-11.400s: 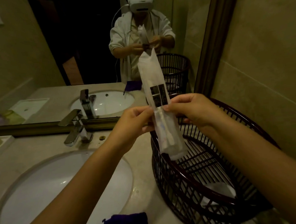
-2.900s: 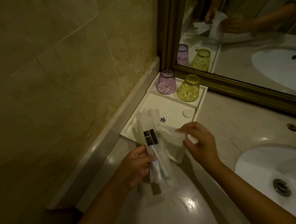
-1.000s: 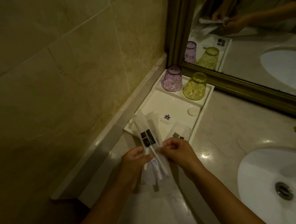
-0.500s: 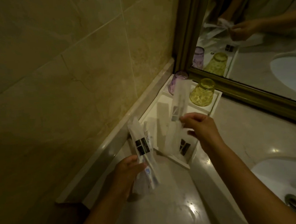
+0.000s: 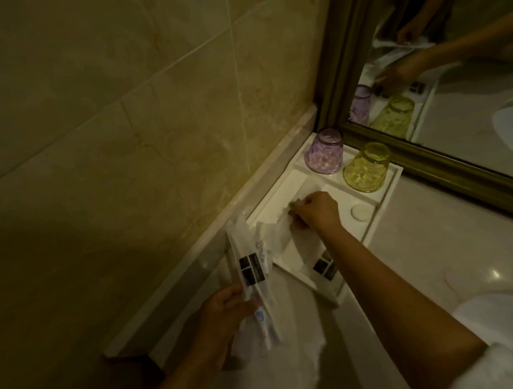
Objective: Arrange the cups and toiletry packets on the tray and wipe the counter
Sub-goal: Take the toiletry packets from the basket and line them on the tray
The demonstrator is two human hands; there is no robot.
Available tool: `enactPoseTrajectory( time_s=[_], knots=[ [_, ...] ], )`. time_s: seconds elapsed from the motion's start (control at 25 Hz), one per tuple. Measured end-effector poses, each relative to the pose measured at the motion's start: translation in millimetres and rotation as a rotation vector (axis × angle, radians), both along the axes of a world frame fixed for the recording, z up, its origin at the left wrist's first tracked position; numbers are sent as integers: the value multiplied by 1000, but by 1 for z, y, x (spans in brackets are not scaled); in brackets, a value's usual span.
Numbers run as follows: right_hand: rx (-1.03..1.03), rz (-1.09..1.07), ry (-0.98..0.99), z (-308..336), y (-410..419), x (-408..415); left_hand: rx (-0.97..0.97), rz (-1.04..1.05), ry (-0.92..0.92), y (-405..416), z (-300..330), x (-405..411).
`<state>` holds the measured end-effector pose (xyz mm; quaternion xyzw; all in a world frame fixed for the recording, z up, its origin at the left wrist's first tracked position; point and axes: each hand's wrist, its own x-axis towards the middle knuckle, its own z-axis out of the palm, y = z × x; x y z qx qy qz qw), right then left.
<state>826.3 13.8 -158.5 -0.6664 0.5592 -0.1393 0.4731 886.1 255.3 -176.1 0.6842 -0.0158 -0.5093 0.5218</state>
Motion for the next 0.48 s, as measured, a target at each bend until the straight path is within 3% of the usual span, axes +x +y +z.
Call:
enactPoseTrajectory(
  time_s=[0.08,0.2,0.32,0.48],
  knots=[
    [-183,44,26,-4,0,-3,-6,3,4,1,0,-1],
    [-584,375,335,-19,-3,-25,-9,-19,-1,3,-1,-2],
    [-607,568,490,-37,1,-32,16,-23,8,4,-2,-2],
    [-690,591,465,-48,4,-13,16,-51,23,6,3,-2]
  ],
)
